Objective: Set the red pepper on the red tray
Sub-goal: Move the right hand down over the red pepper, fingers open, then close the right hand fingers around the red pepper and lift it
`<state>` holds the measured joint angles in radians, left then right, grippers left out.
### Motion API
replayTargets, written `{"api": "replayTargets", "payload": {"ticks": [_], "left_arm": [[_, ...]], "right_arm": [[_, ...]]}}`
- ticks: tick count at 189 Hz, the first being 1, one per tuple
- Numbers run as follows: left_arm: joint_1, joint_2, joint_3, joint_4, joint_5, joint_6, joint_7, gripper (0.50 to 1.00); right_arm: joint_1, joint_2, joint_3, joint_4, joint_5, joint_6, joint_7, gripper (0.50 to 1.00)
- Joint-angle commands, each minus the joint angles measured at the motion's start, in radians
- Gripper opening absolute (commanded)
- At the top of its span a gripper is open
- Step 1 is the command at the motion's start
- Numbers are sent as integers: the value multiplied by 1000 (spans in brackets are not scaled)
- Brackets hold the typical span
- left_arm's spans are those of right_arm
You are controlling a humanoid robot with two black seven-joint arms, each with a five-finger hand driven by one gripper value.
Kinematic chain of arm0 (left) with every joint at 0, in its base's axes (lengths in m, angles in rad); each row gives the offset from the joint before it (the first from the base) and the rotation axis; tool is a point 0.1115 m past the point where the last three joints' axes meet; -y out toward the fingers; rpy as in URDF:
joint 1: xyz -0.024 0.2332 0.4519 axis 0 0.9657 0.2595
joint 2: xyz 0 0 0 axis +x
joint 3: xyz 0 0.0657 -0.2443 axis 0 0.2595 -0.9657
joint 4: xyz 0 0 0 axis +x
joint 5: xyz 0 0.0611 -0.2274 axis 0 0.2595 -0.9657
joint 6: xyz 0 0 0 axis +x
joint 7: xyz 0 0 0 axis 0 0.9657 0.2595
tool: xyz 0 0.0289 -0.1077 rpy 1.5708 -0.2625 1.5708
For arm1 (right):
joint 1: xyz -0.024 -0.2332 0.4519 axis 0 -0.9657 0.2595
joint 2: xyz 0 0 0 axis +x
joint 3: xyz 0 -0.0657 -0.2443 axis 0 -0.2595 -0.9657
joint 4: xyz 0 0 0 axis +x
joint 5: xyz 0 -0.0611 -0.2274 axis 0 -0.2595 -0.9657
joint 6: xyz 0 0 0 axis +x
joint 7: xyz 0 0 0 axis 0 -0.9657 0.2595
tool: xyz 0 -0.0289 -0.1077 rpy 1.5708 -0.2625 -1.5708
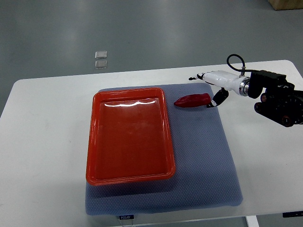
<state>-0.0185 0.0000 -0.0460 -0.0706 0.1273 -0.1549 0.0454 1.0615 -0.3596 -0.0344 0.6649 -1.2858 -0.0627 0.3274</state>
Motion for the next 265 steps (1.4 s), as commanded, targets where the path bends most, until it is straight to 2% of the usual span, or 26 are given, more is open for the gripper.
{"api": "replayTargets", "payload": {"ticks": [1, 27, 44, 63, 69, 92, 107, 186, 197, 208, 229, 265], "left_arm": [[0, 0, 0, 0, 0, 0, -1, 1000], [0, 0, 0, 0, 0, 0, -1, 1000], [0, 0, 0, 0, 0, 0, 1, 1000], [0, 0, 0, 0, 0, 0, -1, 1000], [0, 0, 0, 0, 0, 0, -1, 1000], [0, 0, 0, 0, 0, 0, 1, 1000], [0, 0, 0, 0, 0, 0, 1, 1000], [0, 0, 0, 0, 0, 0, -1, 1000], [0, 0, 0, 0, 0, 0, 1, 1000], [0, 0, 0, 0, 0, 0, -1, 1000], [0, 0, 0, 0, 0, 0, -1, 1000], [0, 0, 0, 0, 0, 0, 1, 1000]], "right_arm": [[3, 19, -2, -14, -18, 1, -13, 932], [3, 50, -13, -34, -23, 1, -16, 926], [3, 64, -29, -54, -24, 0, -18, 897], [3, 71, -30, -60, -24, 0, -30, 834], [3, 71, -30, -60, -24, 0, -30, 827], [3, 71, -36, -64, -32, 17, -39, 703], [3, 71, -36, -68, -32, 21, -39, 672], [0, 73, -39, -76, -33, 35, -39, 656], [0, 74, -45, -79, -33, 35, -39, 633], [0, 76, -55, -79, -33, 34, -37, 576], [0, 79, -58, -80, -33, 35, -34, 500], [2, 77, -58, -91, -30, 34, -30, 500]]}}
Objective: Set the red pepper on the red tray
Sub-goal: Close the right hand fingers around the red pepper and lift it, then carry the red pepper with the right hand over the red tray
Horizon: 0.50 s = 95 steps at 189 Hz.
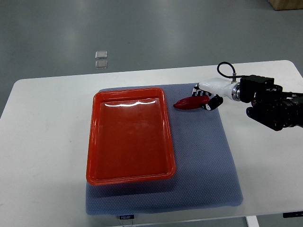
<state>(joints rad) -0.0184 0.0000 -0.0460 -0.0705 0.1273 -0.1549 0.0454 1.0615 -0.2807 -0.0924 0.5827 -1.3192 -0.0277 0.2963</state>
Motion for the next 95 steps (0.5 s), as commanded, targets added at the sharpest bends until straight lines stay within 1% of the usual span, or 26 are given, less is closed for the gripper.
{"api": "replayTargets", "payload": {"ticks": [1, 22, 36, 60, 76, 95], "left_arm": [[0, 0, 0, 0, 0, 0, 1, 1000], [0, 0, 0, 0, 0, 0, 1, 1000], [0, 0, 0, 0, 0, 0, 1, 1000], [0, 0, 0, 0, 0, 0, 1, 1000], [0, 0, 0, 0, 0, 0, 1, 1000], [0, 0, 0, 0, 0, 0, 1, 1000]], "right_arm": [[2, -2, 0, -9, 3, -1, 1, 500], [17, -17, 10, -7, 14, -4, 4, 500], [57, -29, 16, -1, 26, -3, 9, 500], [107, -75, 16, 60, 46, -4, 23, 500], [132, -71, 16, 97, 52, -8, 26, 500], [155, -55, 16, 135, 52, -11, 44, 500]]}}
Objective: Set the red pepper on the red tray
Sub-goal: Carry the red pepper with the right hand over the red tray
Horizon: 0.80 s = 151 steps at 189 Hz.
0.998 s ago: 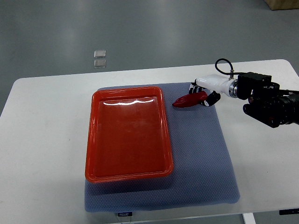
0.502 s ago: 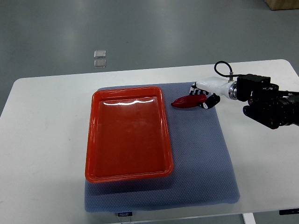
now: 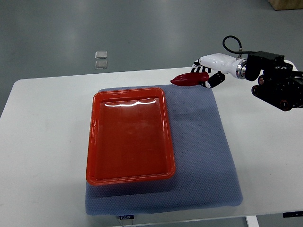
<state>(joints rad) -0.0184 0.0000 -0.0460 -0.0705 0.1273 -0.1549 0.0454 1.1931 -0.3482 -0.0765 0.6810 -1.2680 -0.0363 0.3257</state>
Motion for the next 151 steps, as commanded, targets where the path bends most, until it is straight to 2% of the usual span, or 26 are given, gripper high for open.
{"api": "replayTargets", "payload": {"ticks": [1, 45, 63, 108, 151], "left_arm": [[0, 0, 0, 0, 0, 0, 1, 1000], [0, 0, 0, 0, 0, 0, 1, 1000], [0, 0, 0, 0, 0, 0, 1, 1000], [0, 0, 0, 0, 0, 0, 1, 1000], [0, 0, 0, 0, 0, 0, 1, 1000]], "right_arm": [[23, 12, 0, 37, 1, -2, 15, 500], [72, 124, -3, 45, -1, 9, 30, 500], [85, 209, -6, 26, -8, 32, 26, 500], [80, 344, -12, -34, -19, 73, 15, 500], [51, 348, -16, -61, -40, 76, 4, 500]]}}
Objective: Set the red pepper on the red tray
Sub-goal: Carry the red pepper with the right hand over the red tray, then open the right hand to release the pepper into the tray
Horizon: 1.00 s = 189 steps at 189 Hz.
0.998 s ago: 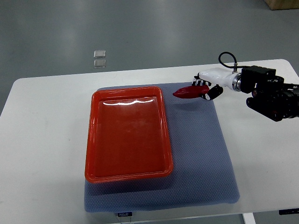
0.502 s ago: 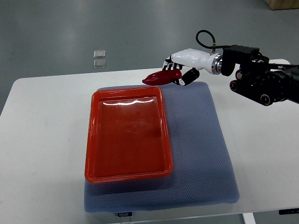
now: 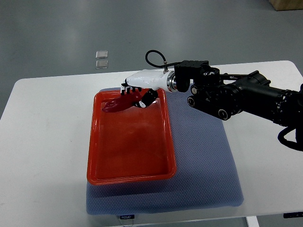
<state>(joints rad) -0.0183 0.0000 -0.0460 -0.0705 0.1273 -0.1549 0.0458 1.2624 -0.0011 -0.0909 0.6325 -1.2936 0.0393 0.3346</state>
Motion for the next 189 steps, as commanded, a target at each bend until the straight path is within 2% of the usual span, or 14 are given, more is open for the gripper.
{"api": "replayTargets", "payload": {"ticks": [1, 60, 89, 98, 126, 144, 189], "left_arm": [[0, 0, 0, 0, 0, 0, 0, 1000], [0, 0, 0, 0, 0, 0, 0, 1000], [0, 0, 0, 0, 0, 0, -1, 1000], [0, 0, 0, 0, 0, 0, -1, 1000], [0, 0, 0, 0, 0, 0, 0, 1000], [0, 0, 0, 0, 0, 0, -1, 1000], [0, 0, 0, 0, 0, 0, -1, 1000]], "right_arm": [[-21, 1, -1, -13, -16, 1, -5, 500], [-90, 1, -1, -56, -69, 5, -23, 500], [-92, 1, 0, -57, -67, 5, -23, 601], [-94, 1, 0, -57, -65, 4, -29, 652], [-94, 1, 5, -57, -59, 5, -45, 752], [-94, 1, 10, -56, -58, 5, -45, 784], [-95, 1, 43, -54, -36, -6, -46, 805]]}}
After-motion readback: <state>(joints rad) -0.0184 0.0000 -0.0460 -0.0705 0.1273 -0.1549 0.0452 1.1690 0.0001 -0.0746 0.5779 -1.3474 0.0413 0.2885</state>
